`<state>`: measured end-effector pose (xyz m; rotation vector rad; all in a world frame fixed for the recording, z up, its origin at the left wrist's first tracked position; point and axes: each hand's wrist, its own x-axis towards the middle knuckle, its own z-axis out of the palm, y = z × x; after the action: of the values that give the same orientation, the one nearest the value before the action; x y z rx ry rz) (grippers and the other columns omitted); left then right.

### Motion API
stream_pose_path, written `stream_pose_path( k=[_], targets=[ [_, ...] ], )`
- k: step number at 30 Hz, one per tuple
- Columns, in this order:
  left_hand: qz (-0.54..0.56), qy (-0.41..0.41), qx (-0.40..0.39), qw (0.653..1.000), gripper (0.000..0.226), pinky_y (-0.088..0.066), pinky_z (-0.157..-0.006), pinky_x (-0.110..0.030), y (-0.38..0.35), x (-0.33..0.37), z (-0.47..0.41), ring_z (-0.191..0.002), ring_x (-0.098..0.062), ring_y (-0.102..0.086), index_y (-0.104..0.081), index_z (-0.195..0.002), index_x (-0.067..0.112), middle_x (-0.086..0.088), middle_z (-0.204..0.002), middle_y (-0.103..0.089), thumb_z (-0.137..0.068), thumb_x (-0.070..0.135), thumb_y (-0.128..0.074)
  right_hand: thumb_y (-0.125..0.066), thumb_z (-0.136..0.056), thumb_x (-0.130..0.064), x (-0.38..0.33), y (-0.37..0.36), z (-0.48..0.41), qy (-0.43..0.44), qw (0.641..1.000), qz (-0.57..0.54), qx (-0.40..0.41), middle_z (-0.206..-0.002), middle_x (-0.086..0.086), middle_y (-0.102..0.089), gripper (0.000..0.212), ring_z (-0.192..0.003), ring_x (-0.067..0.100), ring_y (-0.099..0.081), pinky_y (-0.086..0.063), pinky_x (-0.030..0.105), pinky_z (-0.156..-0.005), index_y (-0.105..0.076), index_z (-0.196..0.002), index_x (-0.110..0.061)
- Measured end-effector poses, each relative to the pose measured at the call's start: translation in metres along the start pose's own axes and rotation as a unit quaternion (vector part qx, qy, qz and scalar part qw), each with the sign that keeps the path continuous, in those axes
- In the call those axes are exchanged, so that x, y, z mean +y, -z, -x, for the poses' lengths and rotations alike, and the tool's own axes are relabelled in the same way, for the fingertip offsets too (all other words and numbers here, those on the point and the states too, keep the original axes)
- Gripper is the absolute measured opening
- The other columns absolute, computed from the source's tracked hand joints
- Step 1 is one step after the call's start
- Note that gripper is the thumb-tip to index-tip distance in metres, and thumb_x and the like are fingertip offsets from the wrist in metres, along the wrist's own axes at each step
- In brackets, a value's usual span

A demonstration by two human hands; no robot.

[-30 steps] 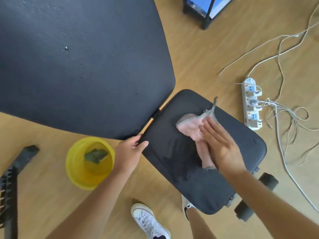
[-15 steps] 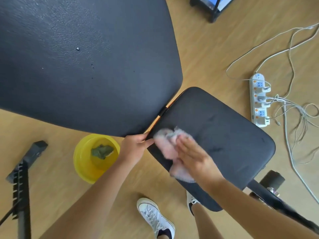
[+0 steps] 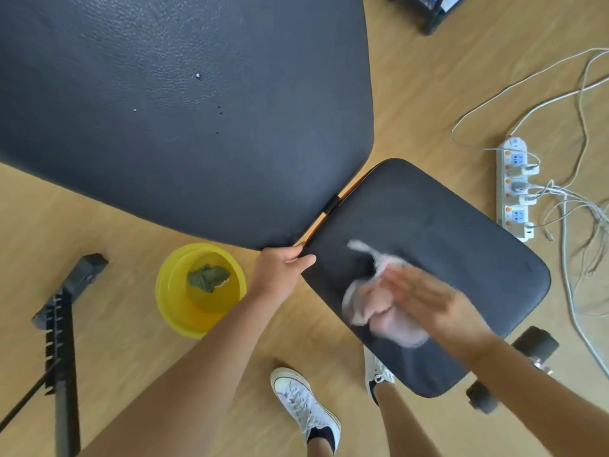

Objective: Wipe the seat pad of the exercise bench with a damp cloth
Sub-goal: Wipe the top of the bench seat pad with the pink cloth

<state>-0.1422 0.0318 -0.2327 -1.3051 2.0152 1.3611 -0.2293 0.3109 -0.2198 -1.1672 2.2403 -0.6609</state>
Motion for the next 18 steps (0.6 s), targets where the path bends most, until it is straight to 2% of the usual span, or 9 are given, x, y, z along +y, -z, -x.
stream_pose_path(
  k=[2,4,7,9,12,13,14,16,18],
  targets=[
    [0.005,0.005,0.008,1.000,0.051,-0.038,-0.095,-0.017,-0.002,-0.002,-0.001,-0.126,-0.016,-0.061,-0.067,-0.131,0.010,-0.006,-0.137,-0.067,-0.085,0.031,-0.077,-0.057,-0.097,0.007,0.026,0.027,-0.009,-0.172,0.965,-0.015,0.199,-0.146,-0.006,-0.056,0.041,-0.140,0.012,-0.049,-0.032,0.012,-0.116,-0.067,-0.133,-0.011],
    [0.004,0.006,0.002,1.000,0.051,-0.039,-0.094,-0.017,-0.001,-0.002,-0.001,-0.126,-0.017,-0.061,-0.067,-0.131,0.011,-0.004,-0.137,-0.067,-0.086,0.032,-0.076,-0.060,-0.095,0.011,0.010,-0.002,-0.005,-0.284,0.930,0.008,0.236,-0.150,0.006,-0.052,0.044,-0.143,0.023,-0.046,-0.021,0.004,-0.116,-0.065,-0.134,-0.008],
    [0.020,0.017,-0.019,0.999,0.044,-0.046,-0.103,-0.028,0.002,-0.003,-0.002,-0.126,-0.024,-0.062,-0.067,-0.133,0.013,-0.005,-0.133,-0.069,-0.090,0.025,-0.068,-0.048,-0.099,0.010,-0.047,-0.052,0.004,-0.063,0.992,0.025,0.102,-0.149,0.015,-0.053,0.039,-0.145,0.025,-0.043,-0.030,0.029,-0.123,-0.061,-0.135,0.001],
    [0.098,0.062,-0.034,0.993,0.039,-0.055,-0.100,-0.043,0.005,-0.002,-0.005,-0.118,-0.032,-0.067,-0.069,-0.131,0.009,-0.012,-0.126,-0.071,-0.093,0.013,-0.061,-0.045,-0.097,0.008,-0.040,-0.039,-0.013,0.037,0.992,0.115,0.030,-0.138,0.016,-0.063,0.036,-0.132,0.030,-0.058,-0.031,0.026,-0.120,-0.068,-0.124,0.005],
    [0.196,0.107,-0.051,0.973,0.023,-0.062,-0.078,-0.030,0.005,0.001,-0.008,-0.099,-0.024,-0.073,-0.075,-0.110,0.014,-0.012,-0.117,-0.073,-0.097,0.012,-0.056,-0.060,-0.090,0.018,-0.013,-0.008,-0.089,-0.122,0.978,0.077,0.152,-0.142,0.020,-0.059,0.042,-0.136,0.035,-0.053,-0.022,0.012,-0.119,-0.065,-0.130,0.006],
    [0.211,0.114,-0.058,0.969,0.020,-0.062,-0.072,-0.024,0.006,0.001,-0.006,-0.094,-0.021,-0.073,-0.074,-0.102,0.016,-0.010,-0.111,-0.075,-0.097,0.015,-0.055,-0.057,-0.095,0.013,-0.021,-0.009,-0.114,-0.146,0.970,0.073,0.179,-0.148,0.017,-0.055,0.042,-0.144,0.031,-0.044,-0.025,0.015,-0.120,-0.061,-0.136,0.003],
    [0.221,0.120,-0.063,0.966,0.020,-0.062,-0.069,-0.023,0.007,0.001,-0.005,-0.092,-0.020,-0.073,-0.073,-0.098,0.017,-0.007,-0.106,-0.076,-0.098,0.017,-0.053,-0.046,-0.101,0.006,-0.040,-0.015,-0.129,-0.118,0.979,0.084,0.143,-0.152,0.016,-0.051,0.041,-0.148,0.028,-0.038,-0.027,0.026,-0.123,-0.056,-0.140,0.001],
    [0.251,0.133,-0.061,0.957,0.027,-0.063,-0.071,-0.028,0.009,-0.001,0.000,-0.094,-0.025,-0.074,-0.072,-0.097,0.014,-0.009,-0.101,-0.078,-0.098,0.020,-0.046,-0.025,-0.102,-0.008,-0.071,-0.039,-0.123,0.020,0.988,0.151,0.038,-0.150,0.014,-0.054,0.050,-0.146,0.024,-0.042,-0.034,0.037,-0.122,-0.054,-0.141,0.001],
    [0.268,0.145,-0.054,0.951,0.036,-0.061,-0.079,-0.034,0.010,-0.001,0.002,-0.099,-0.027,-0.073,-0.073,-0.101,0.011,-0.014,-0.107,-0.076,-0.100,0.021,-0.038,-0.034,-0.102,-0.006,-0.063,-0.039,-0.097,0.184,0.967,0.174,-0.002,-0.139,0.011,-0.065,0.043,-0.133,0.021,-0.058,-0.051,0.037,-0.109,-0.065,-0.132,-0.001]
  ],
)
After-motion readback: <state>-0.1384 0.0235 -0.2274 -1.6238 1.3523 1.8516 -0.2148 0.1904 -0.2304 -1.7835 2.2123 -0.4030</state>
